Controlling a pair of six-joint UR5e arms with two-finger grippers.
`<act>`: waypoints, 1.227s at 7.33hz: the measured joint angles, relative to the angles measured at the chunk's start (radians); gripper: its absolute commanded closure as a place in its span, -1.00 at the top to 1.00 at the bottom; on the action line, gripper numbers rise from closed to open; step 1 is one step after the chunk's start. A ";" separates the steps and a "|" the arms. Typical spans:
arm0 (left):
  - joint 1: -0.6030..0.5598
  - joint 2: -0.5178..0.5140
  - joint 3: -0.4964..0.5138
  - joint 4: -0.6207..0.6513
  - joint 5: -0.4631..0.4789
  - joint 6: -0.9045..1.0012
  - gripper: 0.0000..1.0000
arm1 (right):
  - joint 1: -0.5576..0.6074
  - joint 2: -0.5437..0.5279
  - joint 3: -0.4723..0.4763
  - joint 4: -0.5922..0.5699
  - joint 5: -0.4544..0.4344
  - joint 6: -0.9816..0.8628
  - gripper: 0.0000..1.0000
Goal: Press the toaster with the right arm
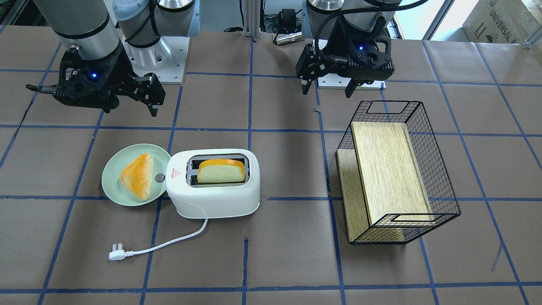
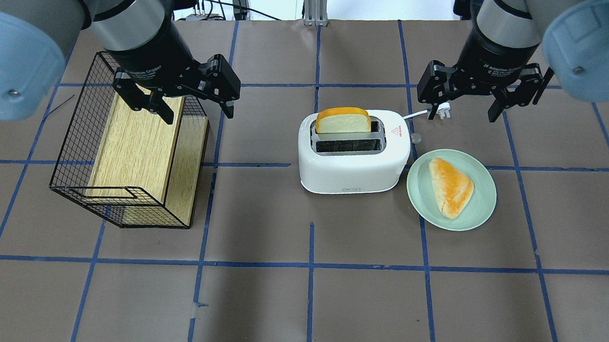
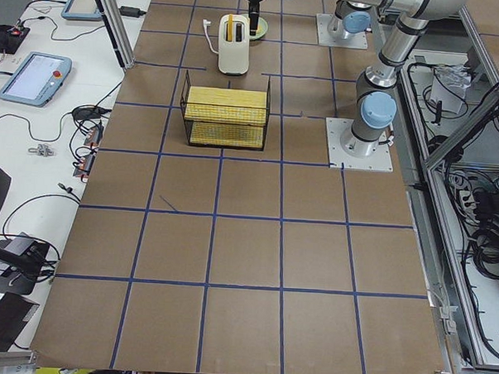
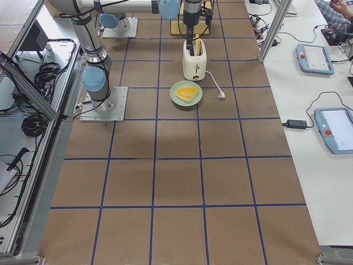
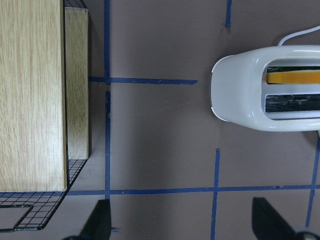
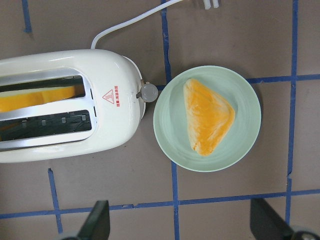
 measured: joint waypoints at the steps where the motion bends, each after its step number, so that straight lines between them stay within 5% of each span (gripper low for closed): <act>1: 0.000 0.000 0.000 0.000 0.000 0.000 1.00 | 0.000 0.000 0.000 0.000 0.000 -0.001 0.99; 5: 0.000 0.000 0.000 0.000 0.000 0.000 1.00 | 0.000 0.001 0.000 0.001 0.000 -0.002 0.88; 6: 0.000 0.000 0.000 0.000 0.000 0.000 1.00 | -0.001 0.002 0.000 -0.002 0.000 -0.007 0.48; 7: 0.000 0.000 0.000 0.000 0.000 0.000 1.00 | -0.002 0.005 0.000 -0.010 0.001 -0.029 -0.18; 8: 0.000 0.000 0.000 0.000 0.000 0.000 1.00 | -0.002 0.007 0.000 -0.014 0.002 -0.071 -0.62; 9: 0.000 0.000 0.000 0.000 0.000 0.000 1.00 | -0.002 0.007 0.000 -0.018 0.003 -0.159 -0.82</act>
